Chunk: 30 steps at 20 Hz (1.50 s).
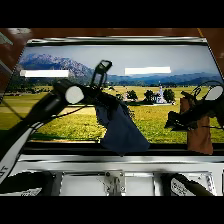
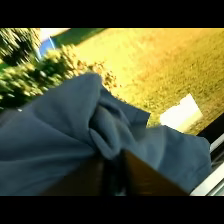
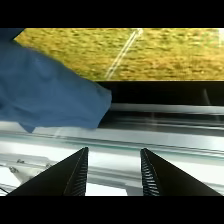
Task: Fold the shirts.
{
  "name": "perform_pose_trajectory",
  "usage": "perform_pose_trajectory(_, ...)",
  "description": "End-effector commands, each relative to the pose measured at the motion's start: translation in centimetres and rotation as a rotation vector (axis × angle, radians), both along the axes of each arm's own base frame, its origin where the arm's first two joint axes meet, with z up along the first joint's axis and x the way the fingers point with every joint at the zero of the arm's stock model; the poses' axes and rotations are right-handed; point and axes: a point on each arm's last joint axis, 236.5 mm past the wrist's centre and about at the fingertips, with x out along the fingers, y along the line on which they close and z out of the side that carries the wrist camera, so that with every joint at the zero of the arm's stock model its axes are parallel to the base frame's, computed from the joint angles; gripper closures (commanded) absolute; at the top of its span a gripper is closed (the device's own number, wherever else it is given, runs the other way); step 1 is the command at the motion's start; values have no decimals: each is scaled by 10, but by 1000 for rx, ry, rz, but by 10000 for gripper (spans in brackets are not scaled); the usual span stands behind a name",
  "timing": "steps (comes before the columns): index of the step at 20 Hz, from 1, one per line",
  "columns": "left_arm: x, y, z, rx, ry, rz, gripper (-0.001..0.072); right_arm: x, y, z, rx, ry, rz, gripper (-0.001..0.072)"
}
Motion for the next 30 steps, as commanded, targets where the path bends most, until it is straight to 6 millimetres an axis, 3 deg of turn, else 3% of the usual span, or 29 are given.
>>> perform_pose_trajectory(1,-2,-19,-48,-29,134,34,119,-8,4,-28,6,25,-60,255)
perform_pose_trajectory(2,1,-12,-46,-24,147,47,-3,-11,5,-31,6,36,-61,255)
perform_pose_trajectory(4,5,19,-36,13,193,64,-3,-14,5,-31,8,46,-57,255)
perform_pose_trajectory(9,19,160,-32,209,226,233,-3,-22,-17,-37,-85,64,-15,255)
perform_pose_trajectory(10,14,178,-39,198,259,277,-2,-21,-18,-38,-87,57,-8,255)
perform_pose_trajectory(12,-8,193,-68,168,370,329,-3,-15,-18,-39,-89,30,-8,254)
perform_pose_trajectory(13,-24,192,-91,145,447,348,-3,-10,-17,-39,-85,11,-14,249)
perform_pose_trajectory(14,-39,186,-112,110,512,371,-3,-6,-15,-39,-77,-7,-23,63)
perform_pose_trajectory(15,-49,175,-128,53,562,400,-3,-1,-10,-38,-56,-25,-33,29)
perform_pose_trajectory(17,-62,149,-146,-78,604,433,-3,6,-2,-36,-20,-48,-51,29)
perform_pose_trajectory(25,-71,84,-161,-205,568,434,-3,6,9,-34,24,-47,-66,35)
perform_pose_trajectory(30,-96,57,-157,-213,567,304,-3,-22,18,-57,55,38,-81,35)
